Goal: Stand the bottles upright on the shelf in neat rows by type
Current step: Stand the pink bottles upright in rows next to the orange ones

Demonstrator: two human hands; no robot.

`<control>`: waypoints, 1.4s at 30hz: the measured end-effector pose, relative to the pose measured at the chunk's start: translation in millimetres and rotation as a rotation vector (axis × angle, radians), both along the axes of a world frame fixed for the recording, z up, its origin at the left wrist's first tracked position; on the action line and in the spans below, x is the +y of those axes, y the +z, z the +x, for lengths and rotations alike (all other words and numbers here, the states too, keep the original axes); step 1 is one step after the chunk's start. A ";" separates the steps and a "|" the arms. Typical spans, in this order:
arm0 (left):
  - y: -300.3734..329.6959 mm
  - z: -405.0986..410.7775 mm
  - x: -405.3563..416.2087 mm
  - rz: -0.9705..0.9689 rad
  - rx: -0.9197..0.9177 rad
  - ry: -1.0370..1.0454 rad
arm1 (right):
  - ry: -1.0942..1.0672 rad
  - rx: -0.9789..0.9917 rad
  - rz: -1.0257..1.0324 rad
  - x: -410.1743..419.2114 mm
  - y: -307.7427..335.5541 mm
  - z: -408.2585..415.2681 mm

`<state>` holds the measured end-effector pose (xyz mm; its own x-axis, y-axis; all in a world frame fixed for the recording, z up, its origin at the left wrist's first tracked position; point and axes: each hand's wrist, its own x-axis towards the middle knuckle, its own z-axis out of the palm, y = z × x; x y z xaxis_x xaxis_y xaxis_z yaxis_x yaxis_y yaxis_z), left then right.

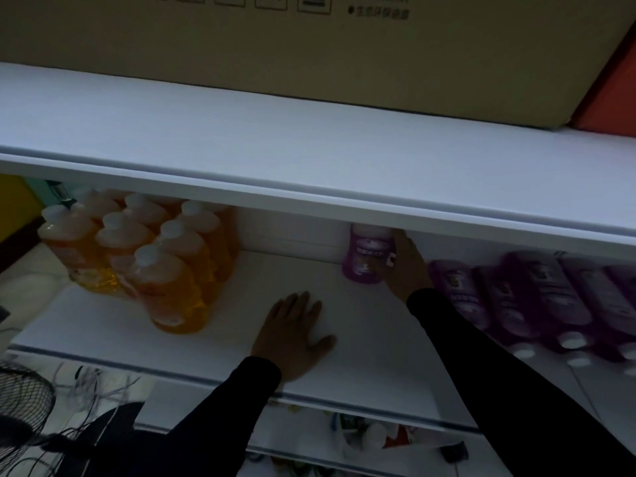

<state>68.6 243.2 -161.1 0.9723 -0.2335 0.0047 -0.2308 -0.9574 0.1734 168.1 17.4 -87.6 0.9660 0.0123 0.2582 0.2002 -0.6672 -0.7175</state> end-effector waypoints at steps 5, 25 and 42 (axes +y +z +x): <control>-0.1 1.1 1.7 -0.006 0.012 -0.001 | -0.163 0.003 -0.043 -27.9 0.1 -28.8; 35.1 -0.9 -49.8 -0.173 0.135 -0.129 | -0.208 0.311 -0.007 -113.1 -34.2 -143.9; 67.4 -2.8 -112.1 -0.720 0.165 -0.136 | 0.390 -0.117 -0.083 -105.1 56.5 -93.4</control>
<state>65.8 131.1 -93.7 0.9366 -0.3457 0.0579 -0.2552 -0.5593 0.7888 74.7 -87.6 -31.1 0.8491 0.3970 0.3485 0.5264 -0.5797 -0.6220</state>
